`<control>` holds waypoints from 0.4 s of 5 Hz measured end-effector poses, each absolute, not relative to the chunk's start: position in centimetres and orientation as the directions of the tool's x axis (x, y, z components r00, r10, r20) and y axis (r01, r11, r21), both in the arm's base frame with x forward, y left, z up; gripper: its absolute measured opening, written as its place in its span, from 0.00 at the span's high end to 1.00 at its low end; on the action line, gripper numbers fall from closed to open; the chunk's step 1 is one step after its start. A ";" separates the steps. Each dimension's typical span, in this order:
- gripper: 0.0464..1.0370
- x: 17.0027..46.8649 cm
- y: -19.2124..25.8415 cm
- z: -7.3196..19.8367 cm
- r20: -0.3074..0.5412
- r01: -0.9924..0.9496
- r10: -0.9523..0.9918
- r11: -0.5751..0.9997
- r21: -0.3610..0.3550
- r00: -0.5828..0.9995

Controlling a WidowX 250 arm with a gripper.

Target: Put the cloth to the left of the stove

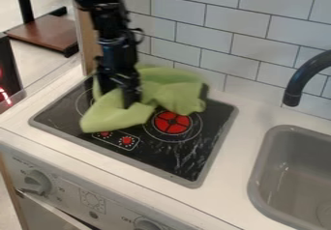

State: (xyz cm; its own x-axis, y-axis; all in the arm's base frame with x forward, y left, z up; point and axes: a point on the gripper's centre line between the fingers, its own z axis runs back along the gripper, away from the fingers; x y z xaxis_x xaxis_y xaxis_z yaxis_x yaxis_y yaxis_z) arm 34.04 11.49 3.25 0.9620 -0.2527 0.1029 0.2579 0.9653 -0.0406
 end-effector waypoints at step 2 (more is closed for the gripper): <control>0.04 33.3 13.3 3.2 0.063 0.228 -0.228 0.974 0.013 0.972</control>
